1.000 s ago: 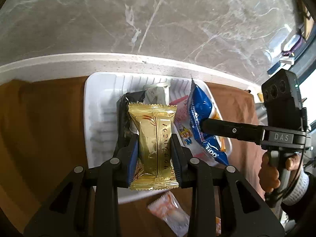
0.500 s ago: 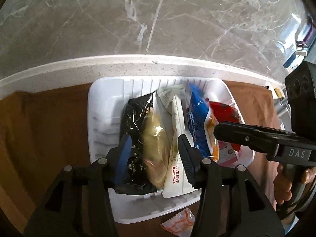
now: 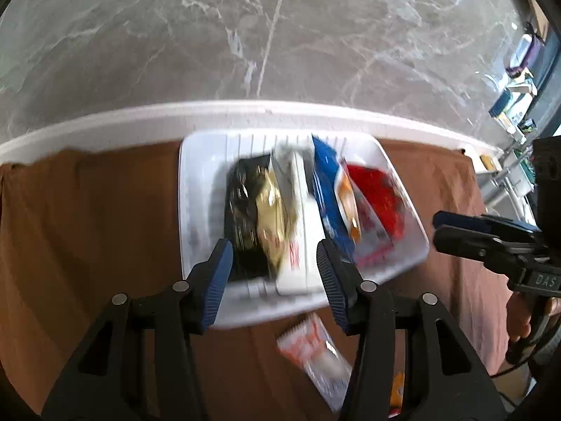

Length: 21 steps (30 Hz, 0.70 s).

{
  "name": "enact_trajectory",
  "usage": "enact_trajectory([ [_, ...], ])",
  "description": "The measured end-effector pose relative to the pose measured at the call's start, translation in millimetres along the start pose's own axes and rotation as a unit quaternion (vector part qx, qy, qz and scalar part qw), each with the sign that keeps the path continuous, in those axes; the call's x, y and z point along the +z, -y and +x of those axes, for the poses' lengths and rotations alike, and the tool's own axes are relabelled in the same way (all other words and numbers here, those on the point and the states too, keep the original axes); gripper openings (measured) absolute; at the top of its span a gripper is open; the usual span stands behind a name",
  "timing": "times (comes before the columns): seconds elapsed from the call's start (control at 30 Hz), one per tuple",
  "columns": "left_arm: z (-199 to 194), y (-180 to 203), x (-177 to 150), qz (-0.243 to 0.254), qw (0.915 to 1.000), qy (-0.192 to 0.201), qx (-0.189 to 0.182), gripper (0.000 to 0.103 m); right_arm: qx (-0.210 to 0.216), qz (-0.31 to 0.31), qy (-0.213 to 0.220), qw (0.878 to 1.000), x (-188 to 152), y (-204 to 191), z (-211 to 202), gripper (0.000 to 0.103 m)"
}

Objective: Organize snacks
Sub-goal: 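Carry the gold cake and blue packet into the white tray and release both, then grasp the clear orange-printed packet with the left tool while the right tool grasps the orange pear candy bar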

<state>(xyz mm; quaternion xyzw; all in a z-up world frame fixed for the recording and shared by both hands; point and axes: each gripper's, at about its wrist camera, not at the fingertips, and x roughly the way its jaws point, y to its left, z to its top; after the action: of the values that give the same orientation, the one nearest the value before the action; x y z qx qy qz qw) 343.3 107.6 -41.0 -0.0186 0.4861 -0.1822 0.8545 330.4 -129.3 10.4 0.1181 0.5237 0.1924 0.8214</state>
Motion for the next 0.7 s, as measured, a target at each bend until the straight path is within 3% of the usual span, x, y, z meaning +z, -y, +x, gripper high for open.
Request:
enact_trajectory([
  [0.23, -4, 13, -55, -0.008, 0.9989, -0.044, -0.015, 0.049, -0.045, -0.098, -0.03, 0.994, -65, -16, -27, 0.043],
  [0.53, 9, 25, -102, -0.033, 0.9958, -0.08, -0.03, 0.049, -0.049, -0.127, -0.105, 0.985, -157, -19, -27, 0.043],
  [0.7, 15, 29, -111, -0.038, 0.9943, -0.095, -0.03, 0.049, -0.053, -0.138, -0.123, 0.981, -181, -21, -23, 0.043],
])
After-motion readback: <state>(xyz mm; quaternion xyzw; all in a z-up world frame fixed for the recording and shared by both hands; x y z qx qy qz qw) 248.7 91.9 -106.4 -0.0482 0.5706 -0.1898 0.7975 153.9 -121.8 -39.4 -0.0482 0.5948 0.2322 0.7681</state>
